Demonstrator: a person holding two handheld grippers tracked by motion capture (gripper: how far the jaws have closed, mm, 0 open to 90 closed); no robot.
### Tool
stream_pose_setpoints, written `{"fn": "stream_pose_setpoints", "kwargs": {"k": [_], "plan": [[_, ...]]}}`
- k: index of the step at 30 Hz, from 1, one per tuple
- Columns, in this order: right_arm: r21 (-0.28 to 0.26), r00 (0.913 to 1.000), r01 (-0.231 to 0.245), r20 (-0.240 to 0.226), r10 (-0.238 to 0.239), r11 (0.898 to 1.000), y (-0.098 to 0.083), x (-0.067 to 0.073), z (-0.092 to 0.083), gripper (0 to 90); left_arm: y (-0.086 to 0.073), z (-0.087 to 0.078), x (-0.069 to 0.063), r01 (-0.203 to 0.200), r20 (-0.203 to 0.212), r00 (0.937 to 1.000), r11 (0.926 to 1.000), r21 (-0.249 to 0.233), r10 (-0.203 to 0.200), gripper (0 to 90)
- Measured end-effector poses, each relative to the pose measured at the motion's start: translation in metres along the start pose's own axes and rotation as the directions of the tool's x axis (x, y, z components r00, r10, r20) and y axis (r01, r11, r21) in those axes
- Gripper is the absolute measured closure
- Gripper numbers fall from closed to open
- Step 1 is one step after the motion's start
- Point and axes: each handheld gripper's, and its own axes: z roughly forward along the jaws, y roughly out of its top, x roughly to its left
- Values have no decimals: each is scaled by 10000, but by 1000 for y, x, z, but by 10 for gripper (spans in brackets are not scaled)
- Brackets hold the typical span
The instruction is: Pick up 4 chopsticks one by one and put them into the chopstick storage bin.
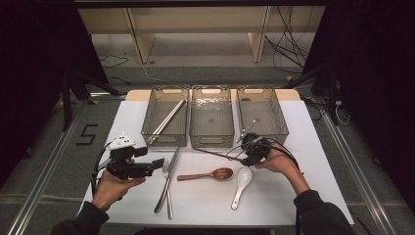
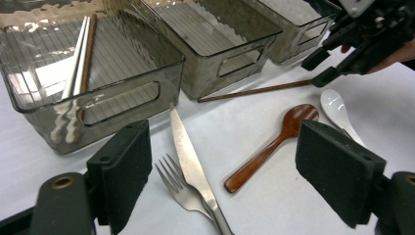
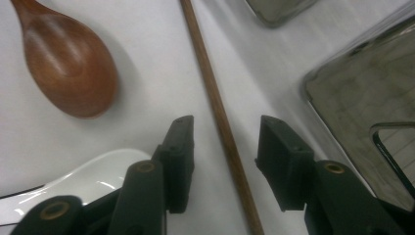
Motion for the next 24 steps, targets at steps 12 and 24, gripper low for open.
{"fn": "stream_pose_setpoints", "kwargs": {"k": [12, 24], "plan": [[527, 9999, 90, -126, -83, 9986, 0, -6, 11, 711, -14, -4, -7, -299, -248, 9992, 9988, 383, 308, 206], [1123, 9980, 623, -21, -624, 9917, 4, 2, 13, 800, -20, -5, -13, -635, -333, 9973, 9963, 582, 655, 212]]}}
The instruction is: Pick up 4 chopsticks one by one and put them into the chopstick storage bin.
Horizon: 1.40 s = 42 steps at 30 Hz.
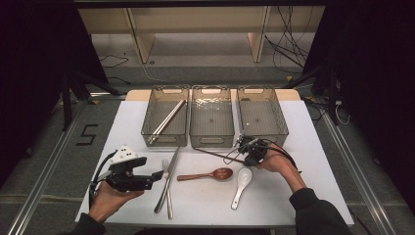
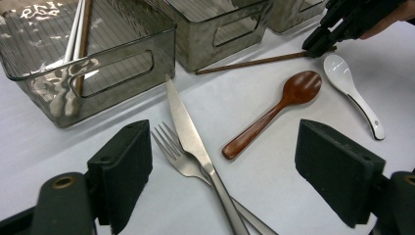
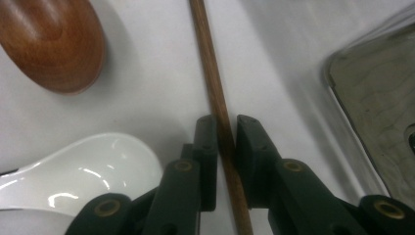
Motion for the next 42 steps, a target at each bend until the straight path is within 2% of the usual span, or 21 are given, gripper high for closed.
{"fn": "stream_pose_setpoints", "kwargs": {"k": [6, 9, 13, 18, 29, 36, 42], "plan": [[431, 9969, 772, 86, -776, 9961, 2, 7, 0, 832, 0, 0, -1, 1, 17, 10000, 10000, -55, -1, 215], [554, 9911, 1311, 168, -1322, 9898, 3, 10, 0, 844, 0, -1, -1, -20, 8, 10000, 10000, -78, 20, 220], [607, 9853, 1689, 139, -1701, 9838, 3, 11, -1, 853, -1, 0, -1, -14, 13, 10000, 10000, -71, 14, 226], [429, 9842, 1744, 220, -1755, 9837, 1, 11, -4, 855, -1, 0, -1, -52, 11, 10000, 10000, -47, 52, 229], [-167, 9815, 1887, 357, -1880, 9819, -2, 12, -23, 856, -1, 3, -1, -82, 40, 10000, 10000, 50, 82, 230], [-254, 9830, 1816, 309, -1808, 9830, -3, 13, -28, 857, -1, 4, 0, -92, 34, 10000, 9999, 63, 92, 231], [-575, 9848, 1716, 387, -1696, 9835, -4, 15, -36, 857, -1, 4, -1, -93, 42, 9999, 9999, 56, 93, 233]]}}
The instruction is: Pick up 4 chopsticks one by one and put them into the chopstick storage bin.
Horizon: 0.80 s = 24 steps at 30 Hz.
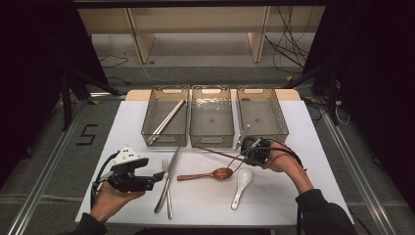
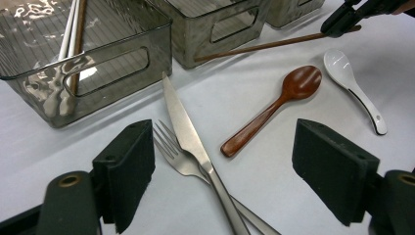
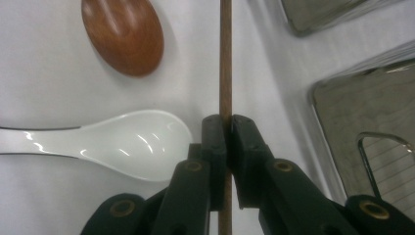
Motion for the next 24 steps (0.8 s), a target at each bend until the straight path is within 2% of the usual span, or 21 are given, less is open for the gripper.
{"fn": "stream_pose_setpoints", "kwargs": {"k": [6, 13, 17, 20, 24], "plan": [[-375, 9998, 205, -64, -208, 9991, 1, 7, -10, 856, 1, 2, -1, -71, 72, 9999, 9999, 77, 71, 233], [-654, 9980, 601, -152, -612, 9960, 4, 23, -20, 856, 10, 11, -7, -585, 217, 9981, 9978, 320, 578, 228], [-830, 9961, 850, -161, -866, 9929, 7, 35, -25, 856, 17, 19, -13, -1056, 297, 9941, 9927, 580, 1040, 226], [-959, 9947, 999, -134, -1017, 9904, 8, 43, -30, 856, 22, 23, -19, -1566, 289, 9875, 9850, 732, 1548, 223], [-1054, 9908, 1340, -47, -1352, 9854, 10, 52, -33, 856, 32, 29, -28, -2259, 419, 9740, 9685, 1045, 2226, 224]]}}
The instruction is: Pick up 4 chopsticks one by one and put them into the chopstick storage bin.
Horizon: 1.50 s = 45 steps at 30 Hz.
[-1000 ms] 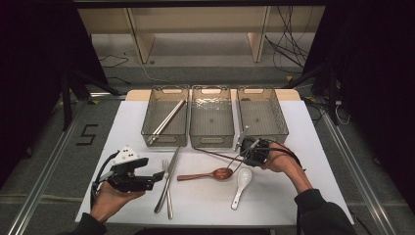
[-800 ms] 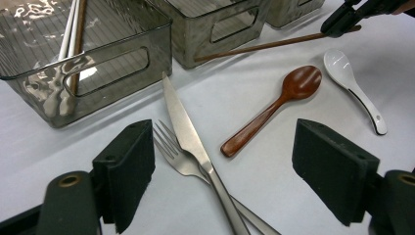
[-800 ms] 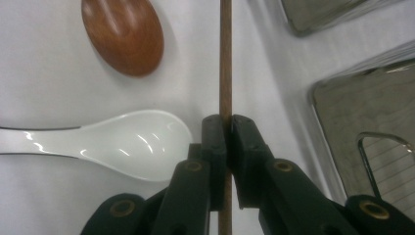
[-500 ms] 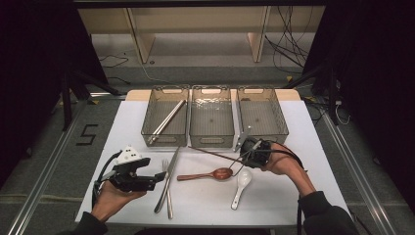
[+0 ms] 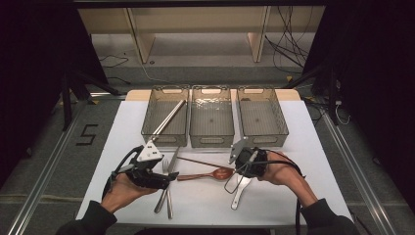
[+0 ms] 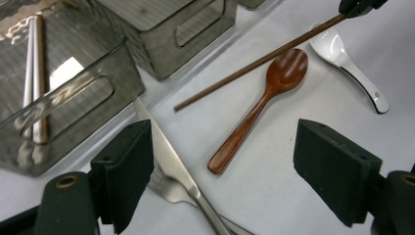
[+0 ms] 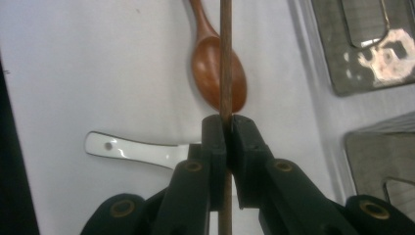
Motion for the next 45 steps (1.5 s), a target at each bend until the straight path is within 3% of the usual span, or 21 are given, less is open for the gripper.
{"fn": "stream_pose_setpoints", "kwargs": {"k": [6, 10, 16, 22, 27, 28, 35, 45], "plan": [[63, 9996, 272, -107, -271, 9996, 4, 9, 0, 856, 17, 11, -7, -502, 354, 9981, 9987, 113, 498, 216], [53, 9991, 409, -107, -409, 9991, 6, 13, 0, 856, 25, 17, -11, -1154, 548, 9922, 9914, 623, 1120, 218], [-33, 9983, 576, -62, -577, 9983, 7, 15, -2, 855, 31, 29, -19, -1721, 842, 9831, 9780, 1183, 1628, 233], [-42, 9973, 736, -50, -736, 9973, 8, 18, -4, 856, 34, 35, -22, -2064, 1044, 9762, 9617, 1804, 1900, 262], [-36, 9966, 825, -67, -826, 9966, 11, 21, -5, 856, 32, 43, -20, -2140, 1236, 9741, 9493, 2305, 1896, 331], [-80, 9963, 857, -95, -858, 9963, 11, 22, -5, 855, 32, 44, -19, -2295, 1326, 9704, 9418, 2458, 2019, 349], [-163, 9950, 996, -98, -997, 9949, 13, 24, -6, 855, 30, 49, -20, -2563, 1520, 9634, 9244, 2825, 2206, 455], [-222, 9933, 1141, -175, -1145, 9932, 15, 27, -4, 855, 30, 50, -21, -2905, 1582, 9544, 9099, 2963, 2532, 613]]}}
